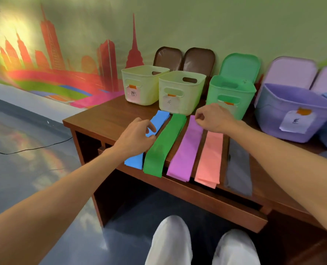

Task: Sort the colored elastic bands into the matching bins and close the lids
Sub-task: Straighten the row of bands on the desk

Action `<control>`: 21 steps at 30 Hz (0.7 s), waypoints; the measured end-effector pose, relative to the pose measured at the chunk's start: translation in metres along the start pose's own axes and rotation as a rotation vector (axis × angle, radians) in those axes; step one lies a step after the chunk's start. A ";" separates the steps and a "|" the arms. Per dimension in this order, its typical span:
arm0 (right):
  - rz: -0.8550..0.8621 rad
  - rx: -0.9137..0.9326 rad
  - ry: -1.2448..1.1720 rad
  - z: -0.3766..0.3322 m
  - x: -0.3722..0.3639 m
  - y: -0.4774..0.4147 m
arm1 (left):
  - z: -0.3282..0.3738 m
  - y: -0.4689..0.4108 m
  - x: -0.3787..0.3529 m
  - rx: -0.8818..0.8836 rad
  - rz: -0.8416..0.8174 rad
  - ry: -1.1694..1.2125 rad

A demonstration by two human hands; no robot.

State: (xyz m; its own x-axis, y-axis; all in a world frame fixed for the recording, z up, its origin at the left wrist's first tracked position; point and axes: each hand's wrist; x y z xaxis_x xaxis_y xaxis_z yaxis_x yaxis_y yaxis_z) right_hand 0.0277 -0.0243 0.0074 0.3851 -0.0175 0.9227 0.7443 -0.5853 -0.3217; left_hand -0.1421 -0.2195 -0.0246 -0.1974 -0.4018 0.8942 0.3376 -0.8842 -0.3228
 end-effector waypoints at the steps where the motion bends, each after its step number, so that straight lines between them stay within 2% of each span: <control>1: -0.014 -0.014 -0.004 0.009 0.007 0.010 | 0.013 -0.003 -0.001 -0.041 0.009 0.009; 5: -0.051 -0.099 -0.040 0.050 0.037 0.055 | 0.070 -0.015 -0.013 -0.209 0.021 0.039; 11: -0.030 -0.263 -0.111 0.121 0.081 0.137 | 0.166 -0.023 -0.052 -0.450 -0.065 0.127; 14: 0.034 -0.337 -0.165 0.155 0.100 0.175 | 0.209 -0.027 -0.071 -0.569 -0.155 0.106; 21: 0.194 -0.498 -0.249 0.225 0.110 0.238 | 0.293 -0.037 -0.121 -0.593 -0.273 0.135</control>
State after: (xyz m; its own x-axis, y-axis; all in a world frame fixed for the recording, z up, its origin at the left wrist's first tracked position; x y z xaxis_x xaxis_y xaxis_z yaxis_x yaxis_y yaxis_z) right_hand 0.3697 0.0174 -0.0159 0.6503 -0.0068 0.7596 0.3247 -0.9015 -0.2860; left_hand 0.1393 -0.0686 -0.0300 -0.3306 -0.1374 0.9337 -0.2970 -0.9240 -0.2411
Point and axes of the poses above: each hand's wrist, its own y-axis away from the middle knuckle, its own x-axis out of the back of the hand, z = x × y, and after that the axes turned 12 degrees about -y, right-handed
